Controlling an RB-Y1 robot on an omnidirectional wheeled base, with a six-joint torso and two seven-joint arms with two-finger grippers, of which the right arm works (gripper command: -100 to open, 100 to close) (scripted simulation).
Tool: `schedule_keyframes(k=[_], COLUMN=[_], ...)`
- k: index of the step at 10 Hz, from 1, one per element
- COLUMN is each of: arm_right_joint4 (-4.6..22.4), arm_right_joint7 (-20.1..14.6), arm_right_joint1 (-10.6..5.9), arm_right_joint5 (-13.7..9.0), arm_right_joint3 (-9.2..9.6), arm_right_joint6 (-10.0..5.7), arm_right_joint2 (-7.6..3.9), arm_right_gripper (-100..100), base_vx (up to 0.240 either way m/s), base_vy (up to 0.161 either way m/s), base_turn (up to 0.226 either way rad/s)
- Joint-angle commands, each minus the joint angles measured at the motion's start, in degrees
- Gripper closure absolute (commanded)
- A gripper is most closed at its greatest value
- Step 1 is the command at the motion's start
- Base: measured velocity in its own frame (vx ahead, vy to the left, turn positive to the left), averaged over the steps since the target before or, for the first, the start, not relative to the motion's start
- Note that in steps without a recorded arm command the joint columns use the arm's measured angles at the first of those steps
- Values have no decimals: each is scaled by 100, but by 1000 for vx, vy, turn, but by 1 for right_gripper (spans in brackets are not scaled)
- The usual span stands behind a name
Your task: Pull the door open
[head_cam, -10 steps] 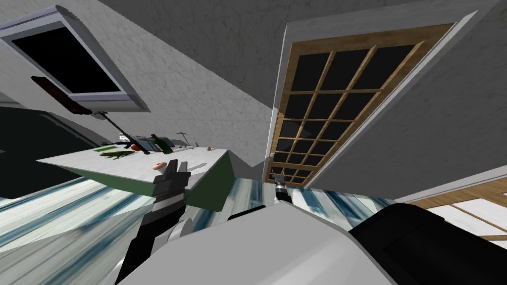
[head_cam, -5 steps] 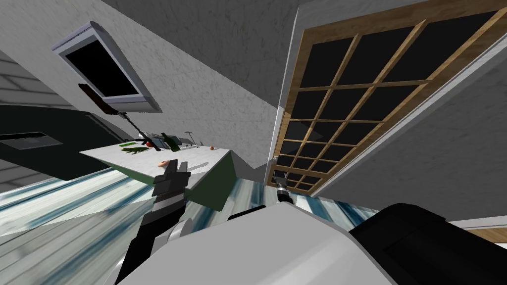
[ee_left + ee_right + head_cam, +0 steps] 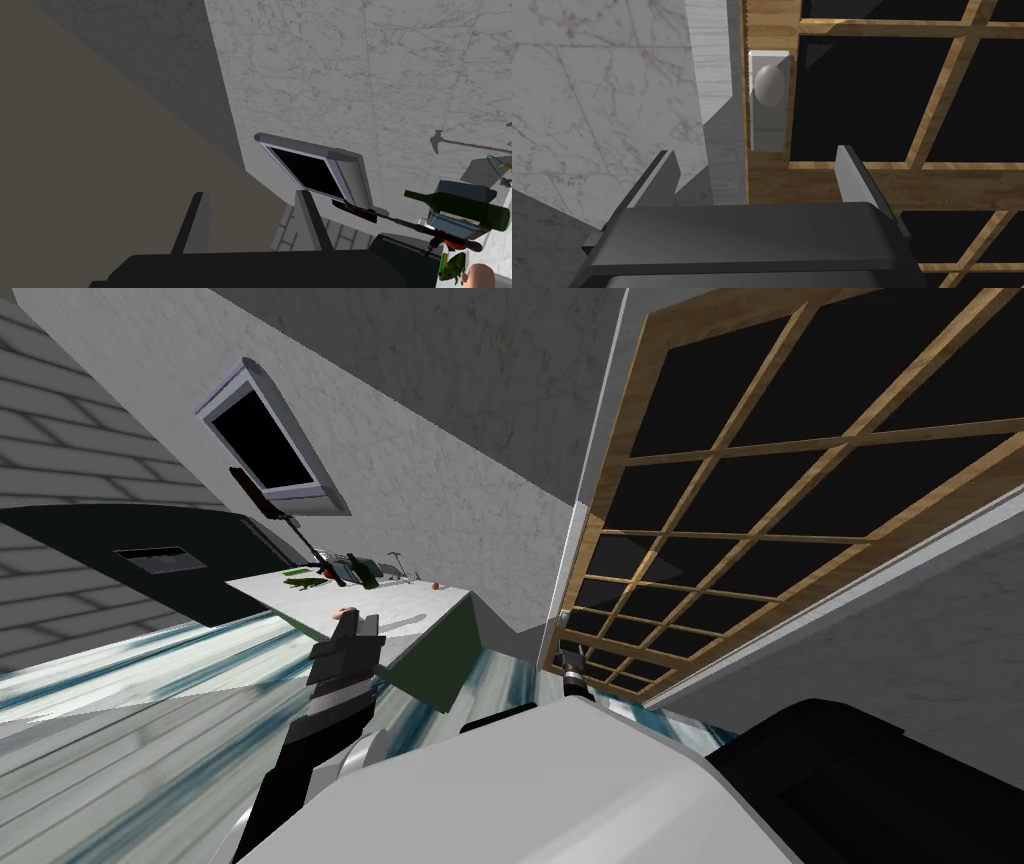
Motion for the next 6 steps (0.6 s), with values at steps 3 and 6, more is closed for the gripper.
schedule_keyframes(k=[3, 6], arm_right_joint4=[368, 614], arm_right_joint7=[-294, -578], arm_right_joint1=[-82, -163], arm_right_joint5=[-287, -314], arm_right_joint3=[88, 133], arm_right_joint6=[-180, -216], arm_right_joint2=[-58, -203], arm_right_gripper=[-100, -100], base_vx=[53, 67], base_vy=[-66, -53], base_turn=[142, 46])
